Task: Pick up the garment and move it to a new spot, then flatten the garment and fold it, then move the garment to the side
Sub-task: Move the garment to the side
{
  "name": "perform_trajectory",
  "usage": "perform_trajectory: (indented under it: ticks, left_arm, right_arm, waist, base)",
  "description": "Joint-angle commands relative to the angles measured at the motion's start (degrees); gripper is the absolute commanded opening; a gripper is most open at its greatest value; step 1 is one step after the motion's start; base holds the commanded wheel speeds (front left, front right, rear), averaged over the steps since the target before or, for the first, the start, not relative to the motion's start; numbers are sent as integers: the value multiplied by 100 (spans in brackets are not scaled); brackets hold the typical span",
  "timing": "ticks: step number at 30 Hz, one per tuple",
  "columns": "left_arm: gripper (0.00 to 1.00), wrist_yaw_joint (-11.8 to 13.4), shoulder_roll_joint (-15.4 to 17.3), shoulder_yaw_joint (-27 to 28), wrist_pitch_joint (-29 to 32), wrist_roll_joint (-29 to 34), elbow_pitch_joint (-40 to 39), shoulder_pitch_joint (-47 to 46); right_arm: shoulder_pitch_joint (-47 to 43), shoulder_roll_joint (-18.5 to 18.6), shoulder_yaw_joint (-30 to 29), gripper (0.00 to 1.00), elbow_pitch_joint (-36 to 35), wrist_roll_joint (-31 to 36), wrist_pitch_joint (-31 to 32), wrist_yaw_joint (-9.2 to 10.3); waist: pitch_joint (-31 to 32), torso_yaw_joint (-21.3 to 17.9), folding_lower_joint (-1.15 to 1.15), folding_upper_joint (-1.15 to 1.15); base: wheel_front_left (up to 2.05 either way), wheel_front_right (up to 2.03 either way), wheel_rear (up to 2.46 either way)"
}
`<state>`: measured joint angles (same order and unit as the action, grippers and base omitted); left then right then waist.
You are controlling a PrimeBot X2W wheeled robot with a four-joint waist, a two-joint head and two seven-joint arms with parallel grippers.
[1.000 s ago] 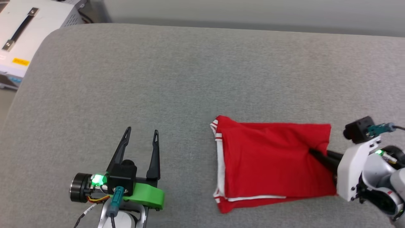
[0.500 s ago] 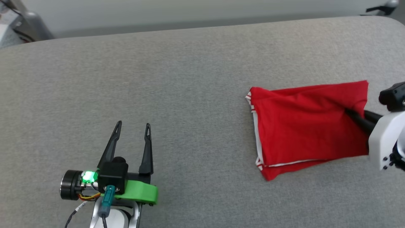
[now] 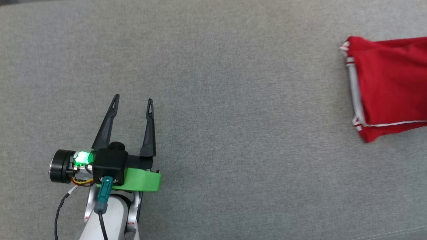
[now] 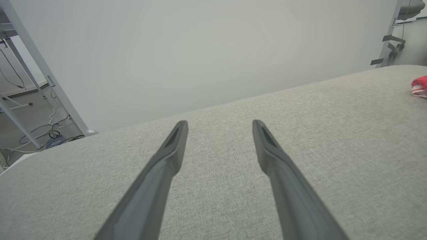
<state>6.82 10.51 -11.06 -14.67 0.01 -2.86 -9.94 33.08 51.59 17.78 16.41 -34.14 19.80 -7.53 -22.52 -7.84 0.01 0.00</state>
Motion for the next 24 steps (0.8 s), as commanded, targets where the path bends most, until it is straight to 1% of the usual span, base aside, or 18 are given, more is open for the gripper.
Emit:
perform_trajectory:
  ticks: [1, 5, 10, 11, 14, 16, 17, 18, 22, 24]
  left_arm:
    - [100, 13, 39, -8, -33, 46, -44, -133]
    - [100, 32, 56, -32, -33, 47, -111, -266]
    - [100, 59, 85, -73, -33, 62, -140, -363]
    - [100, 63, 101, -93, -33, 63, -135, -398]
    - [100, 85, 127, -97, -33, 54, -133, -439]
    - [100, 103, 137, -97, -33, 44, -114, -454]
    - [100, 114, 139, -100, -33, 42, -104, -452]
    - [100, 127, 139, -106, -33, 37, -88, -442]
    - [100, 151, 144, -123, -33, 5, -8, -385]
    - [100, 174, 134, -134, -33, -7, 16, -335]
  right_arm:
    - [154, 30, -131, 0, 129, 67, -45, 4]
    - [369, 68, -520, 0, 598, 295, -46, 4]
    - [611, 4, -938, 0, 1103, 650, -60, 4]
    - [702, -57, -1099, 0, 1290, 750, -56, 4]
    - [802, -72, -1202, 0, 1485, 932, -97, 4]
    - [850, -161, -1253, 0, 1614, 952, -133, 4]
    - [867, -213, -1266, 38, 1661, 961, -151, 4]
    - [883, -271, -1279, 100, 1723, 991, -172, 4]
    - [852, -400, -1304, 100, 1913, 1182, -284, 4]
    - [774, -320, -1229, 100, 1832, 1444, -517, 4]
  waist:
    - [-422, 155, -1, 0]
    - [-680, 255, -1, 0]
    - [-843, 326, -1, 0]
    - [-869, 348, -1, 0]
    - [-900, 358, -1, 0]
    - [-886, 349, -1, 0]
    - [-867, 340, -1, 0]
    - [-829, 327, -1, 0]
    - [-575, 312, -1, 0]
    - [-387, 337, -1, 0]
  base:
    - [0, 0, 0]
    - [0, 0, 0]
    - [0, 0, 0]
    - [0, 0, 0]
    - [0, 0, 0]
    - [0, 0, 0]
    - [0, 0, 0]
    - [0, 0, 0]
    - [0, 0, 0]
    - [0, 0, 0]
